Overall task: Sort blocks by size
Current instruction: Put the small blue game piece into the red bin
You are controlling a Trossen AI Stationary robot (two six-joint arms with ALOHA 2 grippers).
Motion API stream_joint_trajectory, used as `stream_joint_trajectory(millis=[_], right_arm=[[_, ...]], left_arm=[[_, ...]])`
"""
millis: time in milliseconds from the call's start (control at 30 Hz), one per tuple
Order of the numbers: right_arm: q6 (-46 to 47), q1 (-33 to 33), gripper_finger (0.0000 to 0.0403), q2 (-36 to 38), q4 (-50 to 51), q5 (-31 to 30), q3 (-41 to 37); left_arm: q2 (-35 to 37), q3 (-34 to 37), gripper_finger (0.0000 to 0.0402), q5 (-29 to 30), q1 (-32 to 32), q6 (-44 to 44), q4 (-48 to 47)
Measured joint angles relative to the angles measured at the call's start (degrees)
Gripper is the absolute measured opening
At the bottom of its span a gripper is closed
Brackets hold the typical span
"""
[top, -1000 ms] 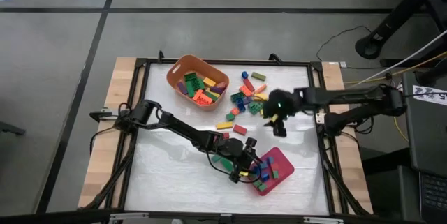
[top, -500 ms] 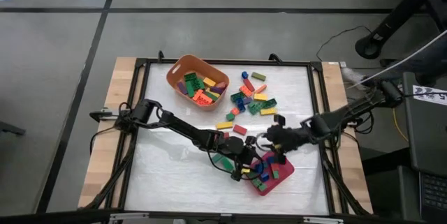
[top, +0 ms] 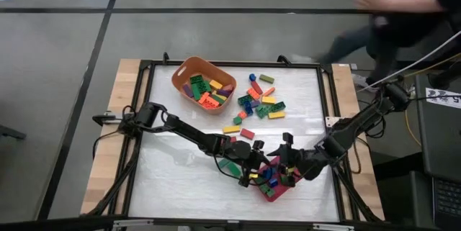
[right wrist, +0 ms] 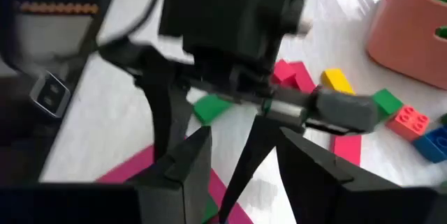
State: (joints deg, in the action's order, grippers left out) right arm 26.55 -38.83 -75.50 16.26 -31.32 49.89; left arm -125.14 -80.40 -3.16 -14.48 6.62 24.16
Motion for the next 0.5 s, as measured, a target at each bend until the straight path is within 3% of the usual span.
stream_joint_trajectory(millis=[233, 500], right_arm=[[0.0, -0.1, 0.016, -6.0, -0.7, -0.1, 0.0], [0.0, -3.7, 0.016, -6.8, 0.2, 0.5, 0.0]], left_arm=[[0.0, 0.1, 0.0205, 0.0, 0.0, -1.3, 0.9], [0.0, 0.1, 0.0205, -0.2, 0.0, -3.1, 1.6]])
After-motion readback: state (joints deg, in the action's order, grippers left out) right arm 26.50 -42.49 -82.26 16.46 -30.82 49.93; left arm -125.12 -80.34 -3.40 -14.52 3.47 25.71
